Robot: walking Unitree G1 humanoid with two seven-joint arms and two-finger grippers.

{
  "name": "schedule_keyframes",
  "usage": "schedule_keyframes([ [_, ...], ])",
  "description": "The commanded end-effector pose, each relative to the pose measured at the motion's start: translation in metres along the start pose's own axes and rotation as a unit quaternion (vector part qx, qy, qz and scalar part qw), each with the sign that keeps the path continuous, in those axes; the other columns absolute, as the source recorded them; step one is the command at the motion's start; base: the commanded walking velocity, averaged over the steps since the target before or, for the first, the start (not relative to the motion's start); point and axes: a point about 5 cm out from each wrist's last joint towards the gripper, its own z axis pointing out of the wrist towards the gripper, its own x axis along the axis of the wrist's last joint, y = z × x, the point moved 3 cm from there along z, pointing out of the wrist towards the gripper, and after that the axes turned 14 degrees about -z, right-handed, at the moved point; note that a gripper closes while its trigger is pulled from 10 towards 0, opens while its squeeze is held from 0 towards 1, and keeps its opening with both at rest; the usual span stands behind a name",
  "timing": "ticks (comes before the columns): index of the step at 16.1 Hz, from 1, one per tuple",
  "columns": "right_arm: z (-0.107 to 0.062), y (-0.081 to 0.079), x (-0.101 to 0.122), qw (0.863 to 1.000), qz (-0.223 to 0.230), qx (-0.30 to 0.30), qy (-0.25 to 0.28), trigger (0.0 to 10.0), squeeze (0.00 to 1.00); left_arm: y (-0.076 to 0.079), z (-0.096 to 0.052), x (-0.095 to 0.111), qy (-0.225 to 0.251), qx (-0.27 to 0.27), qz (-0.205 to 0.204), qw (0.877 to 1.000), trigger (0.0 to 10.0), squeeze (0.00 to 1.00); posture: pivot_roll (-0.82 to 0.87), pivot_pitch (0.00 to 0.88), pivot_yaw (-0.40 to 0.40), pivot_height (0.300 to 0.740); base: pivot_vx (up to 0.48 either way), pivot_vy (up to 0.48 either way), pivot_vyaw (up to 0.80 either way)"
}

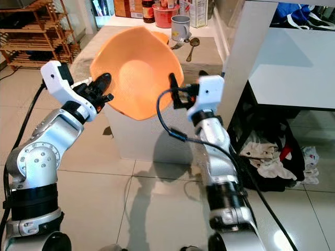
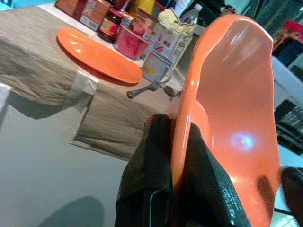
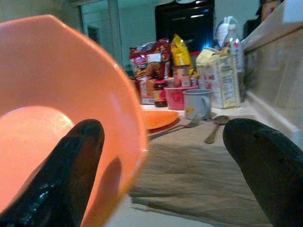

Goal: Setting the table

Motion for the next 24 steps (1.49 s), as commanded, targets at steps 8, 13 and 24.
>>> schedule_keyframes([
  [8, -0.020, 0.004, -0.006, 0.999, -0.042, -0.009, -0.010, 10.0, 0.00, -0.013, 0.002, 0.023, 0.040, 0.016, 0.046, 0.998, 0.0, 0.00, -0.02, 0.000, 0.046, 0.740, 0.000, 0.000, 0.00],
  [13, -0.007, -0.004, 0.001, 0.999, 0.031, -0.002, -0.008, 10.0, 0.00, -0.003, 0.002, 0.010, 0.028, -0.005, 0.036, 0.999, 0.0, 0.00, 0.00, 0.000, 0.042, 0.740, 0.000, 0.000, 0.00],
  [24, -0.014, 0.009, -0.008, 0.999, -0.047, -0.013, -0.021, 10.0, 0.00, -0.034, -0.005, 0.025, 0.051, 0.046, 0.142, 0.987, 0.0, 0.00, -0.01, 0.000, 0.045, 0.740, 0.000, 0.000, 0.00],
])
